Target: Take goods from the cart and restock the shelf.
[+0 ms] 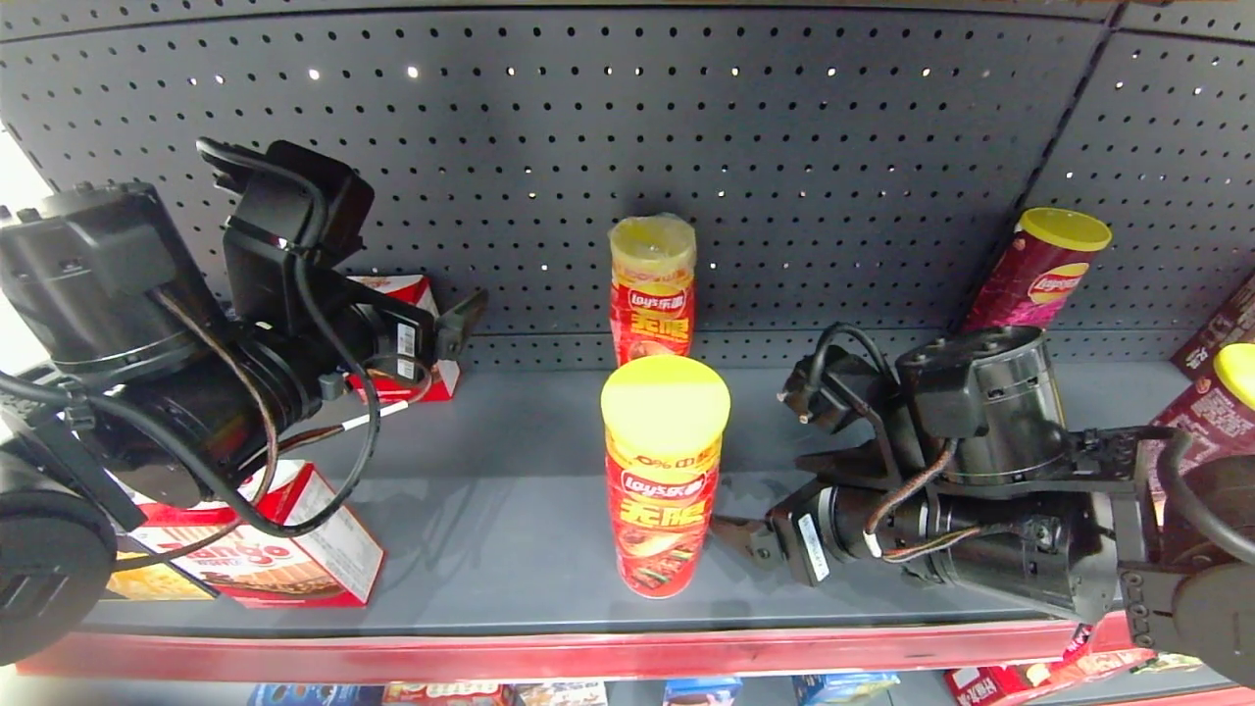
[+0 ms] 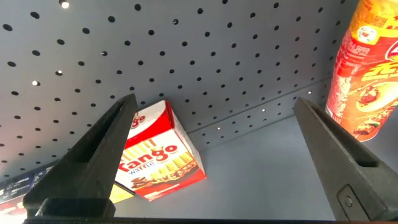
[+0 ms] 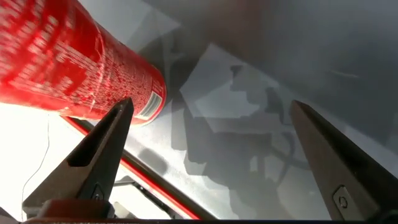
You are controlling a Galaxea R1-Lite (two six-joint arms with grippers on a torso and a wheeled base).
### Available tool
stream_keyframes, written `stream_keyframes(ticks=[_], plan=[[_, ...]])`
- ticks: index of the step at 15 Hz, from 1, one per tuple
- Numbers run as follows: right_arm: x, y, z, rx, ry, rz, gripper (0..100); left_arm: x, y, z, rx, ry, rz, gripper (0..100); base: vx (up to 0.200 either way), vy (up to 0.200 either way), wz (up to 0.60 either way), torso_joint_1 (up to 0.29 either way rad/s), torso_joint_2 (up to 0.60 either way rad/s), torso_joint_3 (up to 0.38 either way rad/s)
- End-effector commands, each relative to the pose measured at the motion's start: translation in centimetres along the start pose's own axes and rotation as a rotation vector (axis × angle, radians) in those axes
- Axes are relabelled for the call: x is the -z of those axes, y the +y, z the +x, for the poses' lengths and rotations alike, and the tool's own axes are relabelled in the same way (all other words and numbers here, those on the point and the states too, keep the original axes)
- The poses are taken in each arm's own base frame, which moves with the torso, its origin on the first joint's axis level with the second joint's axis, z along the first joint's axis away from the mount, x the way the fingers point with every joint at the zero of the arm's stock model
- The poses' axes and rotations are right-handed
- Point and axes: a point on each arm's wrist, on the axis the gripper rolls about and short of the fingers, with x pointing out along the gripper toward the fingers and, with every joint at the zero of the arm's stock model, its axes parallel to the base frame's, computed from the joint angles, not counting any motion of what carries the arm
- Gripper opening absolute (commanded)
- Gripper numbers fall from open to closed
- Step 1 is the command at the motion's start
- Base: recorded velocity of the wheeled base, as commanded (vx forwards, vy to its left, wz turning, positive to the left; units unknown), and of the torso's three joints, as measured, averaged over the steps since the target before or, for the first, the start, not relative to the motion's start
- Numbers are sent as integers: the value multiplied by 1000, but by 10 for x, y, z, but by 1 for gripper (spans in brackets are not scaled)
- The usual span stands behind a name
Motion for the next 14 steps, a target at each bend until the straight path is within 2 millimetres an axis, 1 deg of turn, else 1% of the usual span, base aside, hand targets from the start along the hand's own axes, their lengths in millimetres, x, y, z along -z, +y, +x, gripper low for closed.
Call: stream_keyframes(ticks=[1, 5, 7, 8, 9, 12, 13, 14], plan=[[0, 1, 3, -2, 5, -2, 100, -1, 0, 0, 0, -4, -1, 100, 0, 0, 0, 0, 0, 0], [2, -1, -1, 2, 6, -1, 100, 0, 0, 1, 0, 1, 0, 100, 0, 0, 0, 0, 0, 0], [-1, -3, -12, 8, -22, 5, 100, 1, 0, -1, -1, 4, 1, 100, 0, 0, 0, 0, 0, 0], [-5, -4, -20, 9, -50, 10, 100, 3, 0, -7, 4, 12, 2, 100, 0, 0, 0, 0, 0, 0], [-11, -6, -32, 8, -91, 16, 100, -3, 4, -21, 3, -7, -2, 100, 0, 0, 0, 0, 0, 0], [-20, -11, -62, 8, -175, 31, 100, -17, 16, -58, -11, -40, -7, 100, 0, 0, 0, 0, 0, 0], [-20, -14, -77, 9, -211, 38, 100, -24, 23, -81, -18, -56, -11, 100, 0, 0, 0, 0, 0, 0], [-16, -16, -92, 9, -255, 33, 100, -28, 29, -105, -26, -77, -18, 100, 0, 0, 0, 0, 0, 0]])
